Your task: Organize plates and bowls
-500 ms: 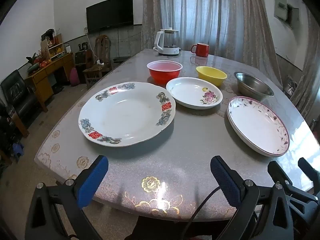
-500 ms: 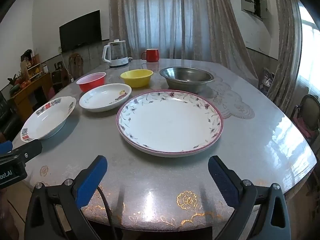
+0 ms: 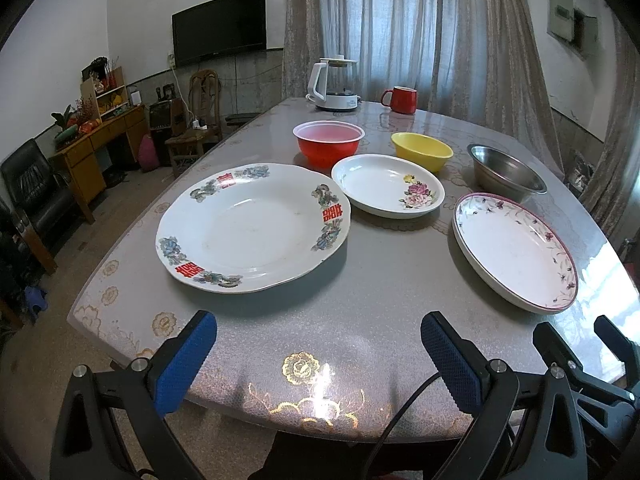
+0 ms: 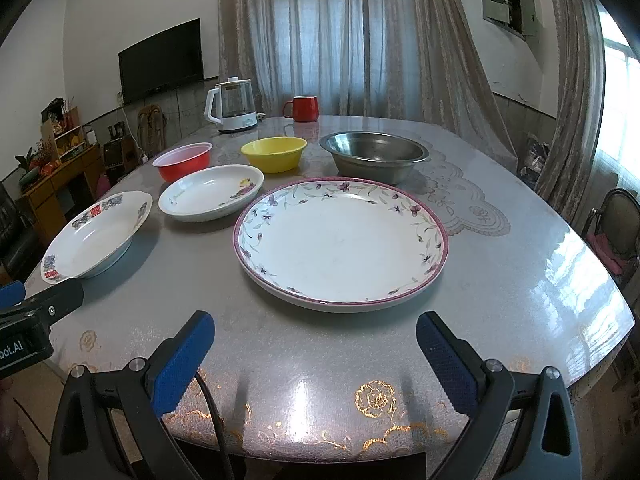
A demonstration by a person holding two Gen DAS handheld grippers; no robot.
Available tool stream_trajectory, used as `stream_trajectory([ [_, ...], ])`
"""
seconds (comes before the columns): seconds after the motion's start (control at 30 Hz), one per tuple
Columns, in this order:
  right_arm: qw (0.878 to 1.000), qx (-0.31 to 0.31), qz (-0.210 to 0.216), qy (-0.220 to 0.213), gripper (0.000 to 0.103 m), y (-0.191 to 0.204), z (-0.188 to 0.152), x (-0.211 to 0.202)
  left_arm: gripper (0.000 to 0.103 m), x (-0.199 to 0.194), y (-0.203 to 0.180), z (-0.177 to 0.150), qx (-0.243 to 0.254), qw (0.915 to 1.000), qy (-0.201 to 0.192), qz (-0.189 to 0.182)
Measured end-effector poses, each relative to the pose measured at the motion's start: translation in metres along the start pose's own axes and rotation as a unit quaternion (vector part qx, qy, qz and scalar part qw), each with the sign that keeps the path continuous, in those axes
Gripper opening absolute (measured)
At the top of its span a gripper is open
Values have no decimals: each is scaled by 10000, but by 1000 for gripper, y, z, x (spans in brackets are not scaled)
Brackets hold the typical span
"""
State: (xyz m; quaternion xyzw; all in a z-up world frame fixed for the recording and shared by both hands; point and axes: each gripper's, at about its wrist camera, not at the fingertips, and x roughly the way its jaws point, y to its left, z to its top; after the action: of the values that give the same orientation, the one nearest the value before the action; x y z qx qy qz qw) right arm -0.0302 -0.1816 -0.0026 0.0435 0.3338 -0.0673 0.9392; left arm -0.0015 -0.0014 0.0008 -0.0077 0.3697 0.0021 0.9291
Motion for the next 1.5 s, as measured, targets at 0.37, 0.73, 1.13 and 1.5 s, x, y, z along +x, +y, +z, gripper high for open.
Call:
stream_trajectory([
  [0.37,10000,-10,3,-6,103,1,0,1,103,3,2,2,-15,10000,12,-13],
  [0.73,10000,-46,4,8,103,2,0,1,103,3,2,1,-2,10000,9,2],
  [1.13,10000,-78,11,41,103,4,0,3,103,8,3,1,47,9999,76,59],
  [1.5,9995,-176,181,166,103,8,4,11,103,17,15,6,-44,9989,447,109],
])
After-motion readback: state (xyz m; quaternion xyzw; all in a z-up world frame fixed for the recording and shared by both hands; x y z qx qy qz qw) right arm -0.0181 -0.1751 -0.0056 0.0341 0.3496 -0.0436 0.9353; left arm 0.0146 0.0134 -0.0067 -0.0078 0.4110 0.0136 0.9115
